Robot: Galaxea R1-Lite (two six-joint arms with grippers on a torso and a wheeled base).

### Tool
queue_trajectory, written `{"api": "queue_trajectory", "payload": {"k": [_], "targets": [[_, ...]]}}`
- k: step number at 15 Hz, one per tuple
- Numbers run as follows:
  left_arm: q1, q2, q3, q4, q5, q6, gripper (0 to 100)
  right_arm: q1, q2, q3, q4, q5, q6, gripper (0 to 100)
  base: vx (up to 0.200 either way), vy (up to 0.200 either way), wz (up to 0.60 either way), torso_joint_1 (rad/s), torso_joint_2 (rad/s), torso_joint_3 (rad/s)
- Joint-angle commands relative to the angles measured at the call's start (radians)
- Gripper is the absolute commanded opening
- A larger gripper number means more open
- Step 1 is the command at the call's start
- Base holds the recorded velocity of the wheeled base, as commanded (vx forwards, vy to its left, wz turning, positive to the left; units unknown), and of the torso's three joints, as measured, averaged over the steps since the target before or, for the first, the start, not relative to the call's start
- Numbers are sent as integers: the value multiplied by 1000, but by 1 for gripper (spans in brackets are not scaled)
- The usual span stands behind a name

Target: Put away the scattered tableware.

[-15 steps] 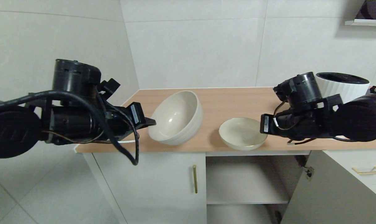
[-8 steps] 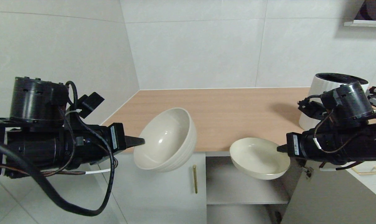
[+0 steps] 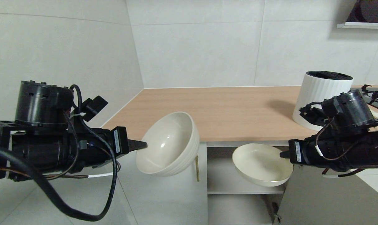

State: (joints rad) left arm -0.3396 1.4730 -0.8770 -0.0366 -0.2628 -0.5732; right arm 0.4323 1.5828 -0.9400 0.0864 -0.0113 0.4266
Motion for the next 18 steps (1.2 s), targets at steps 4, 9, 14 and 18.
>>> {"api": "queue_trajectory", "payload": {"k": [4, 9, 14, 18], "targets": [[1, 24, -2, 0, 2, -1, 0, -17, 77, 0, -25, -72, 0, 0, 0, 0, 0, 0, 0, 0], [2, 29, -2, 0, 2, -1, 0, -27, 117, 9, -77, -73, 0, 0, 0, 0, 0, -14, 34, 24], [1, 33, -2, 0, 2, -1, 0, -29, 118, 12, -80, -73, 0, 0, 0, 0, 0, -157, 411, 246], [1, 40, -2, 0, 4, -1, 0, -29, 134, 12, -86, -73, 0, 0, 0, 0, 0, -163, 466, 299]]}}
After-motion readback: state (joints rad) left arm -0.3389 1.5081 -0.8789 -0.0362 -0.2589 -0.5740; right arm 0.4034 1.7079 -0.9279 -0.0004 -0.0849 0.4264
